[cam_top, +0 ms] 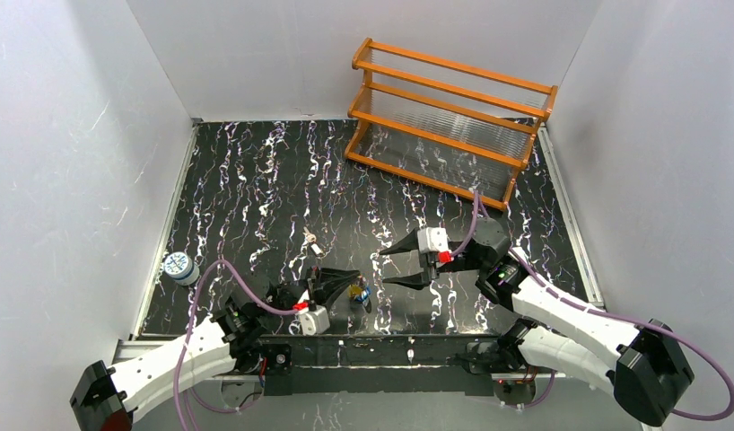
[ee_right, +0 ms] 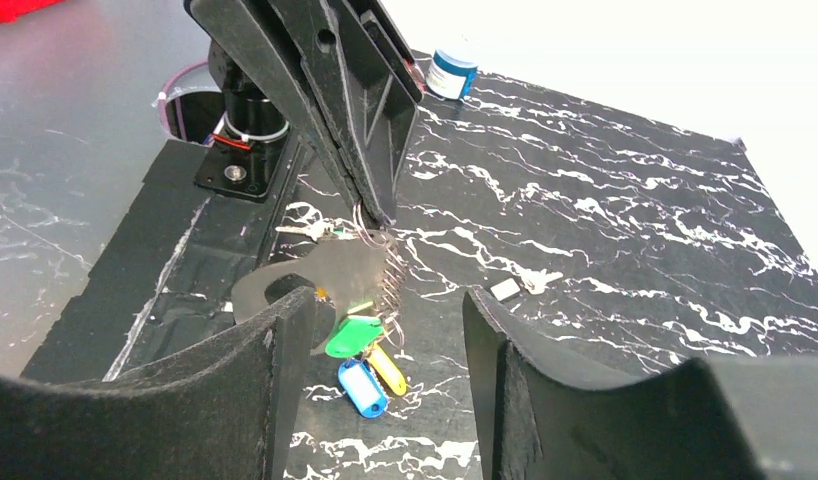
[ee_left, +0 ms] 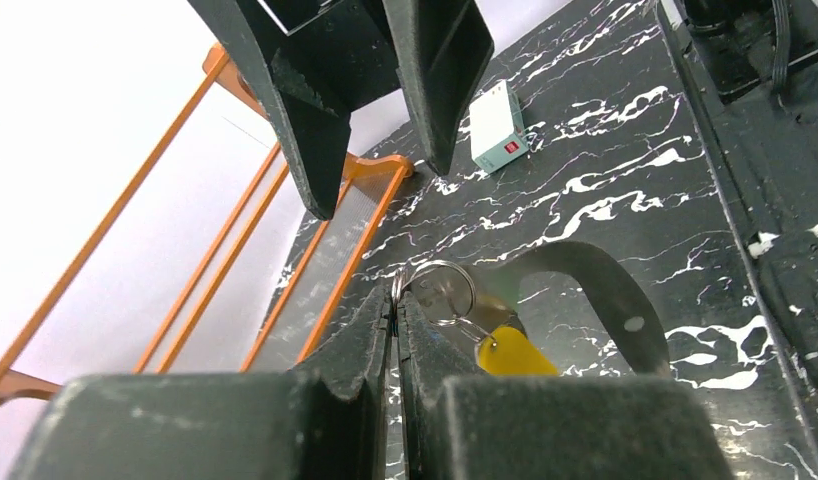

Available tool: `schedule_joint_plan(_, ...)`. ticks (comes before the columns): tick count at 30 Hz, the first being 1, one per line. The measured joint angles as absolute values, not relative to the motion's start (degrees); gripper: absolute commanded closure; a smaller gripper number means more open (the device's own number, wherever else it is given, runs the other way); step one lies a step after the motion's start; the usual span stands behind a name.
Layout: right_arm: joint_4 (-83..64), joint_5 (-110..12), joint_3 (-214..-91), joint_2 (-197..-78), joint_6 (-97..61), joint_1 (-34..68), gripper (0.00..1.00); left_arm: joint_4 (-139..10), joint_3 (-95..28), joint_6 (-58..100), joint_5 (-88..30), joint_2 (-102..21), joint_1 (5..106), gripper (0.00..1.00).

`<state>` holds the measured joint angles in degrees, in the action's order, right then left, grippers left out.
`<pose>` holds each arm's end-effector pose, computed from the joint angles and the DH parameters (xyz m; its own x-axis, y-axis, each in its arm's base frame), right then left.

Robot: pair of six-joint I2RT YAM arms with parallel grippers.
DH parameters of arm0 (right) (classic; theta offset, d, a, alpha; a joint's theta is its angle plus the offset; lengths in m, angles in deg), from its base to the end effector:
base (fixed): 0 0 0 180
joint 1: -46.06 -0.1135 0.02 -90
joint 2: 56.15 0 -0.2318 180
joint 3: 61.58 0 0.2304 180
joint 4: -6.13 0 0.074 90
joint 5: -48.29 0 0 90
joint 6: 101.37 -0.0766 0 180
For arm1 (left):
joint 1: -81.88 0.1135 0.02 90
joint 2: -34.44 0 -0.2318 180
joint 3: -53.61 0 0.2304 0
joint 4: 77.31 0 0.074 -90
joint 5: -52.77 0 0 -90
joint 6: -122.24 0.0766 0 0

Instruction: Put the keys on the keyring

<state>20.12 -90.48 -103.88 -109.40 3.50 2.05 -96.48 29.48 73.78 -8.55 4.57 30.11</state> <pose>0.1267 0.2025 0.2621 0.2930 0.0479 -0.9549 -0.9548 -0.0367 -0.2948 0.0860 -0.1685 0.2387 0.7561 -0.0197 -0.6541 0.6367 0.2529 0.7284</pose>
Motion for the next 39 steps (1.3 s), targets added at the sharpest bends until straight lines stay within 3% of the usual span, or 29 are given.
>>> schedule_joint_plan(10,22.96,-93.46,-104.27,-113.27,1.25,0.87,0.48,-100.30,30.33,74.70,-8.02,4.46,30.07,1.00)
schedule_joint_plan(18,23.66,-89.11,-105.41,-114.36,0.29,-0.36,0.47,-104.87,30.22,50.13,-20.11,2.52,29.98,1.00)
schedule_joint_plan(30,26.55,-82.53,-106.98,-113.62,-5.61,-0.36,0.50,-134.99,38.00,34.11,-26.03,0.37,30.00,1.00)
schedule_joint_plan(39,29.93,-84.03,-111.44,-115.30,-8.98,-0.36,0.50,-141.94,38.00,31.16,-23.91,-1.09,30.00,1.00)
